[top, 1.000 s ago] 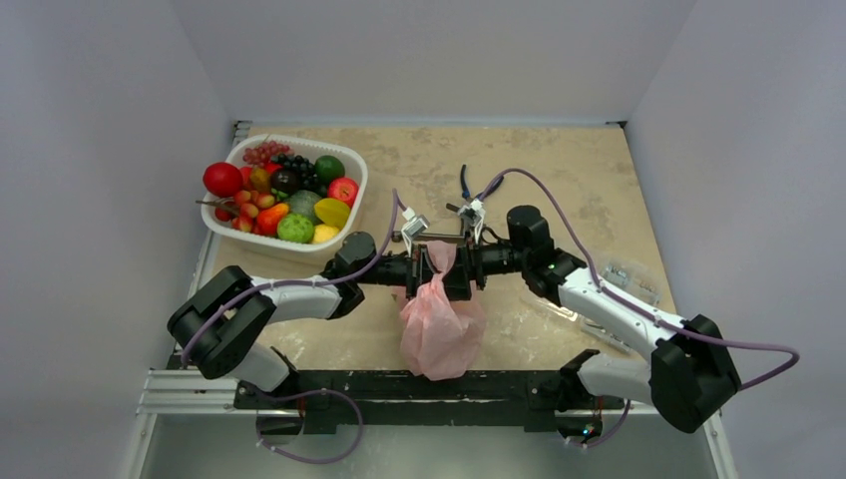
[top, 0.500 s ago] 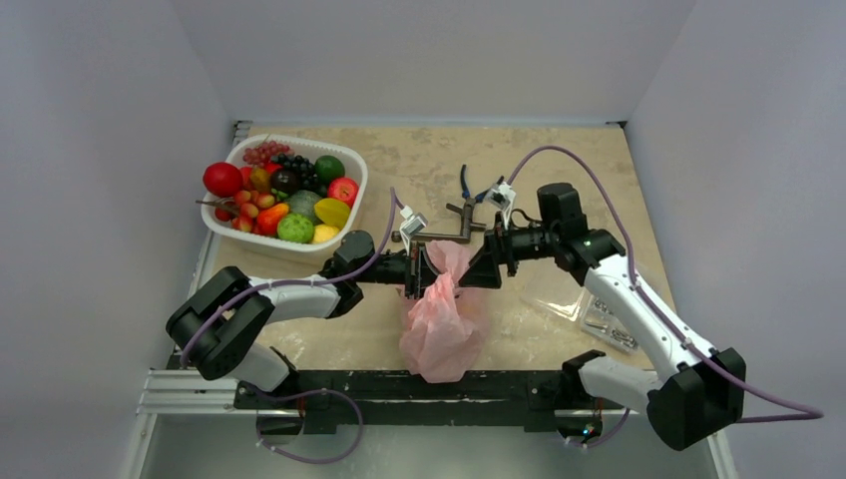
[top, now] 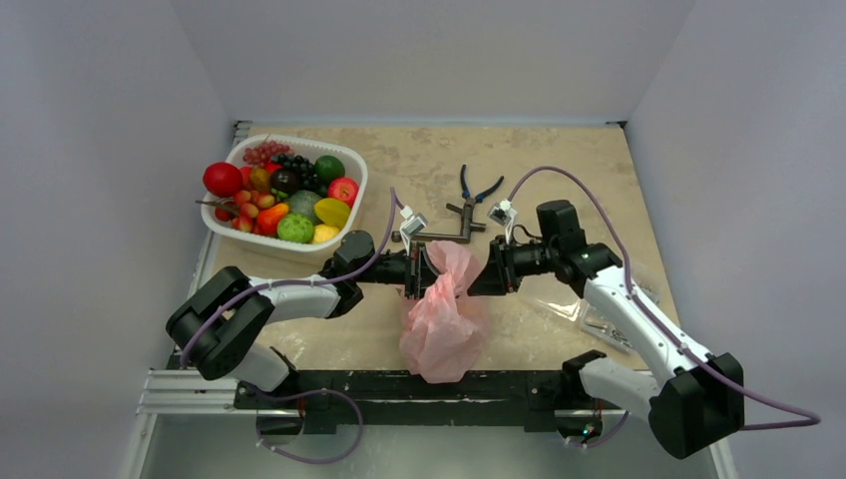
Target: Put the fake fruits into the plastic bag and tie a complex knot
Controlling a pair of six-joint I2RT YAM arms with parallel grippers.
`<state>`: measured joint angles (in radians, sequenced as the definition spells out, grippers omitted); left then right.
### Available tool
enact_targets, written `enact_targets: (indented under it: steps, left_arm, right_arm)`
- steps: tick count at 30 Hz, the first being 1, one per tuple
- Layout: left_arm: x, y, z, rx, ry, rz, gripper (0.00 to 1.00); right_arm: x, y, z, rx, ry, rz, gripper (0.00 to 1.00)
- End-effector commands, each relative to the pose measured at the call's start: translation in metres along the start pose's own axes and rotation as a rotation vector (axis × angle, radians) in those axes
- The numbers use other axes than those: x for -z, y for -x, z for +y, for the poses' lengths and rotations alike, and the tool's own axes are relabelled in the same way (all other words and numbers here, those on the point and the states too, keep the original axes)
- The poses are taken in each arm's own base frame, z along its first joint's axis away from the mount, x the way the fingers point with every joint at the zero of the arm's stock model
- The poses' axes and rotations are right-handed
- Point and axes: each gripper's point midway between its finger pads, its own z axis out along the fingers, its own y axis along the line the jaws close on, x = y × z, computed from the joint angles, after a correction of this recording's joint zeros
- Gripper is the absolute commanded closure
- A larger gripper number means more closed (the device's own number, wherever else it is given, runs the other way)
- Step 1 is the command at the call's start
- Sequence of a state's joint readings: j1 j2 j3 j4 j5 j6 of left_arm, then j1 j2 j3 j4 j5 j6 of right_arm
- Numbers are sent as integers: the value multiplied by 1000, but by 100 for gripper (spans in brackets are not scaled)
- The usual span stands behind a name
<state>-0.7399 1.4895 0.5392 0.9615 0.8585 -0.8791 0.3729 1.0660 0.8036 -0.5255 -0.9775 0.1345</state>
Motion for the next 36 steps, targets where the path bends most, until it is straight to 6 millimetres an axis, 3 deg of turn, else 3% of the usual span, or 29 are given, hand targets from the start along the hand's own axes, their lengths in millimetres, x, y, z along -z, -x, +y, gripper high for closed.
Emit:
enact_targets:
  steps: [1, 7, 13, 19, 25, 29, 36]
  left_arm:
    - [-1, 15, -15, -93, -55, -27, 100]
    - [-4, 15, -20, -103, -75, -21, 100]
    - [-9, 15, -22, -109, -90, -14, 100]
    - [-14, 14, -25, -127, -112, -5, 100]
    - [-22, 11, -26, -134, -122, 8, 100]
    - [-17, 14, -13, -105, -81, -11, 100]
    - [-12, 17, -16, -126, -86, -22, 100]
  right_arm:
    - [-10, 25, -3, 17, 16, -88, 79]
    - [-24, 37, 14, 34, 95, -135, 76]
    - [-31, 45, 27, 44, 145, -149, 67]
    - [-35, 39, 26, 45, 143, -137, 61]
    - [-38, 44, 30, 52, 162, -150, 48]
    - [-32, 30, 31, 70, 153, -94, 47]
    - [-6, 10, 17, 160, 61, 25, 44]
